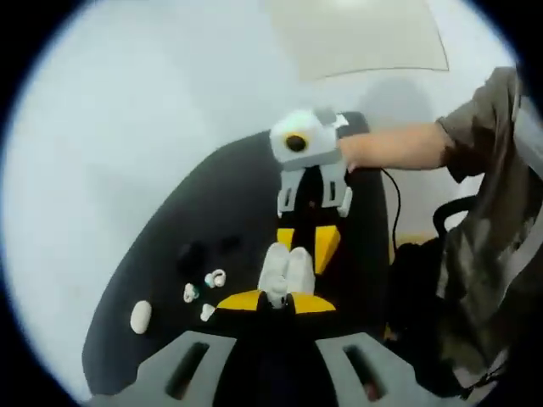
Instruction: Pick up three earphones and place each one into its charging case using tactile feedback, ensure that each earphone is properly inserted and securely positioned inside the case.
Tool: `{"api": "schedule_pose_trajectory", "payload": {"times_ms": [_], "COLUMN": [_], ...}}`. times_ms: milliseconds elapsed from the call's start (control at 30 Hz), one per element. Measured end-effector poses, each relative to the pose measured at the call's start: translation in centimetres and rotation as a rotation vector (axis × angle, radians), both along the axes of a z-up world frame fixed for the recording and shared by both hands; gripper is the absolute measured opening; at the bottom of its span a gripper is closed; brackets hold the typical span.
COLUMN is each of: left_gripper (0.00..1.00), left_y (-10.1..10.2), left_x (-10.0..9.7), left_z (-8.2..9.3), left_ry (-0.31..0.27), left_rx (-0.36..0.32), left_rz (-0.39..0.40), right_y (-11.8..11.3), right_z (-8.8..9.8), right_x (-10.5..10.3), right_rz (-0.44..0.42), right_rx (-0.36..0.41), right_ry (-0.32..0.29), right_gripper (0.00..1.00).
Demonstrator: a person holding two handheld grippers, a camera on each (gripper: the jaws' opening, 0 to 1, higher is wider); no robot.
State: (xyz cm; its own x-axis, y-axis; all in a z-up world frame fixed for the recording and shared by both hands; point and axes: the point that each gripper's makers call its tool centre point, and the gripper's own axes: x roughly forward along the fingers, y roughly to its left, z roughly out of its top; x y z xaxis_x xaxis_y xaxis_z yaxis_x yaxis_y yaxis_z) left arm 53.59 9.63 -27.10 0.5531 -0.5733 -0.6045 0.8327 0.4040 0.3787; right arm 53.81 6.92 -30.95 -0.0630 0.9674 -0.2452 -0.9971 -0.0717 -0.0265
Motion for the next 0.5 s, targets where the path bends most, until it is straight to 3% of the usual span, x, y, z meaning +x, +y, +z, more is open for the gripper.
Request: {"api": "schedule_pose_trajectory", "payload": {"times_ms": [167,333,500], "left_gripper": [0.09,0.09,0.09], "left_y": [0.32,0.33,-0.13], "left_x": [0.33,0.02,-0.38], "left_z": [-0.43,-0.49,0.10], "left_ry": [0.002,0.009,0.004], "left_rx": [0.035,0.039,0.090], "left_rz": [0.006,0.005,-0.003], "right_y": [-0.02,0.00,0.02], "right_z": [-0.01,0.02,0.04], "right_x": [-0.16,-0.14,-0.11], "right_rz": [0.002,0.005,0.006], "right_rx": [0.001,0.003,0.005], "right_ry": [-0.050,-0.065,-0.062], "right_gripper": [0.19,0.19,0.19]}}
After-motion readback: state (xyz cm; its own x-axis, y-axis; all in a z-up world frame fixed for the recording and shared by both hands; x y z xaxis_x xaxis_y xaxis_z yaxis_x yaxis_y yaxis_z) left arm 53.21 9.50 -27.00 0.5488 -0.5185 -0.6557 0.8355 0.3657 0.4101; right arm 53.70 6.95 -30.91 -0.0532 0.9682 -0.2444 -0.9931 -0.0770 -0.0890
